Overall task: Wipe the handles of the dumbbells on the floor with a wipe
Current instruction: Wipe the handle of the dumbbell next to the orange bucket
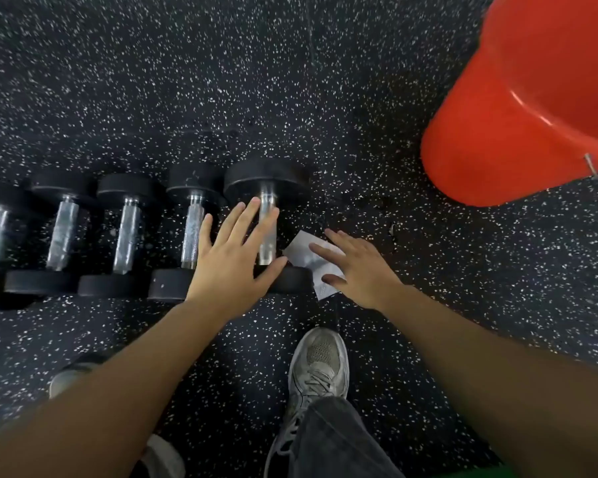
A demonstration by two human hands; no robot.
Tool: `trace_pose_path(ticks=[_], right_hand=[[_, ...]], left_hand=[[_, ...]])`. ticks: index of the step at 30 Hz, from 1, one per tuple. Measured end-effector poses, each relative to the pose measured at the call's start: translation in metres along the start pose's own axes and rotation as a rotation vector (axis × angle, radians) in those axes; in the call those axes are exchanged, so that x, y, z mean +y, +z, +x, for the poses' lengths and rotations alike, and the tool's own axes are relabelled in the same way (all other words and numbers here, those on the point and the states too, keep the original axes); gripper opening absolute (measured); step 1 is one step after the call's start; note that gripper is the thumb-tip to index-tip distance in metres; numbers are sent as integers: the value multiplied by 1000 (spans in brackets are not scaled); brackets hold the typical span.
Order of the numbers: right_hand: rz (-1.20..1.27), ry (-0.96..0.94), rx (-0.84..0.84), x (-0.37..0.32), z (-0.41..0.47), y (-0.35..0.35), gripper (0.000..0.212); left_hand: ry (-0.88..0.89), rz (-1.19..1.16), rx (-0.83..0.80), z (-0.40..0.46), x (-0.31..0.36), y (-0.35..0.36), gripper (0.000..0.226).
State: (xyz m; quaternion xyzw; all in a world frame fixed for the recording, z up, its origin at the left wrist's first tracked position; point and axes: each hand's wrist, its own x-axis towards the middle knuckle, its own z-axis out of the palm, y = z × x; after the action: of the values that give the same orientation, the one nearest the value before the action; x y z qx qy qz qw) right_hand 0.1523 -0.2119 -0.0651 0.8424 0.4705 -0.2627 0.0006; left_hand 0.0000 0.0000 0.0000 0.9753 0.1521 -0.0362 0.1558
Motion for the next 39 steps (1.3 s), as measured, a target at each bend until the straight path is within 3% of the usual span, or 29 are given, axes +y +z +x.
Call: trace_pose_path(ticks=[17, 24, 30, 35, 39], right_hand=[[138, 16, 251, 11, 25, 44, 74], [284, 47, 483, -1, 31, 6, 31], [495, 28, 576, -39, 47, -43, 22], [589, -22, 554, -57, 70, -50, 23], [571, -95, 297, -52, 81, -35, 37]], left_hand=[[-65, -79, 104, -4, -5, 15, 82], [-88, -80, 121, -7, -7, 7, 89], [-142, -148, 150, -14, -14, 6, 84], [-224, -212, 161, -16, -19, 11, 89], [-286, -265, 185, -18, -21, 18, 97]])
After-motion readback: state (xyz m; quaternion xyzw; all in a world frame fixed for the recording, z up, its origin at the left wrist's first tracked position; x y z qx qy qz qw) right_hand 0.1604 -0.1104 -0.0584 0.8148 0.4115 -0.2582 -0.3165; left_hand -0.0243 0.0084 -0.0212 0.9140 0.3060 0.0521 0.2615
